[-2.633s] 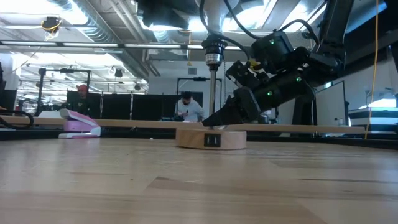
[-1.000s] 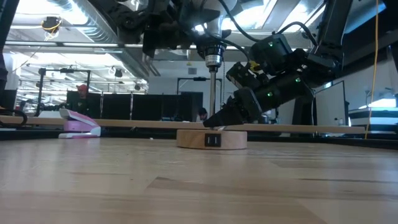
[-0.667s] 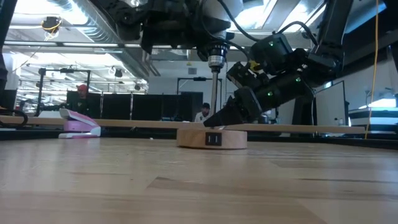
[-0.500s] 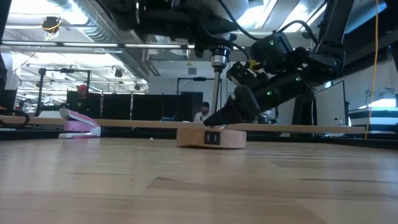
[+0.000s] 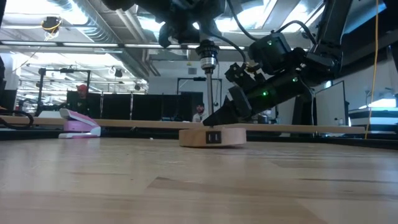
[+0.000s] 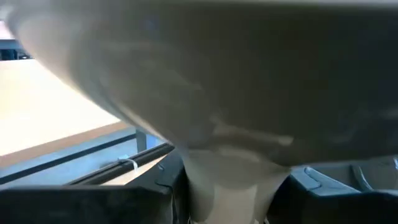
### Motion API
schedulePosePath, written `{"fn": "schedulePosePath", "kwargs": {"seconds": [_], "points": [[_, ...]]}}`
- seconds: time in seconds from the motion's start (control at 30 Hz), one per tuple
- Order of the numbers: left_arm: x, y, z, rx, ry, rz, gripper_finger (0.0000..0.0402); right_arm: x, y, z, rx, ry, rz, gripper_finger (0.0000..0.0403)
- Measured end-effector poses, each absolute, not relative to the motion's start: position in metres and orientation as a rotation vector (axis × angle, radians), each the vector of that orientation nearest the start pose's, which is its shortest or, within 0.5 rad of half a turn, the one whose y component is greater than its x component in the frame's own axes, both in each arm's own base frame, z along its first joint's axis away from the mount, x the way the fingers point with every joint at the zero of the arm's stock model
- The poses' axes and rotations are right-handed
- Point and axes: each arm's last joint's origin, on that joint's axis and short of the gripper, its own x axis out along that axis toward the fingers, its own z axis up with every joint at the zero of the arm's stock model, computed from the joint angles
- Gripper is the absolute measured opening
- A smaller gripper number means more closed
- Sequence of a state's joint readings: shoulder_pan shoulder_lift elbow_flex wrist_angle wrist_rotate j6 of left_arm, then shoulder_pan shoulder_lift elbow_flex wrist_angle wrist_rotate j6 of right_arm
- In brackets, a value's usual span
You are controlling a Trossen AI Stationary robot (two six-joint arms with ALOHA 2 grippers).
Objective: Screw lightbulb
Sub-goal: Remove the white lightbulb from the lamp
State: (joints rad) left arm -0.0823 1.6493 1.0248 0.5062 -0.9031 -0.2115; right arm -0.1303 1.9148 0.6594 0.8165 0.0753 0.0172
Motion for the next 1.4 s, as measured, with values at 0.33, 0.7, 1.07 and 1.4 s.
{"fn": "schedulePosePath", "kwargs": {"seconds": [0.33,0.7,1.07,1.4], "points": [[0.362,-0.004,0.262,-0.132,0.037,0.767,0.0145,0.326,-0.045,0.096,0.038,0.443,-0.204,0.004],[0.362,-0.005,0.263,-0.12,0.04,0.752,0.0248,0.326,-0.045,0.096,0.041,0.444,-0.203,0.004],[0.36,-0.01,0.27,-0.065,0.028,0.73,0.0274,0.326,-0.045,0.096,0.042,0.444,-0.202,0.004],[0.359,-0.021,0.272,-0.079,0.008,0.701,0.0273,0.326,-0.045,0.096,0.038,0.444,-0.201,0.004]]}}
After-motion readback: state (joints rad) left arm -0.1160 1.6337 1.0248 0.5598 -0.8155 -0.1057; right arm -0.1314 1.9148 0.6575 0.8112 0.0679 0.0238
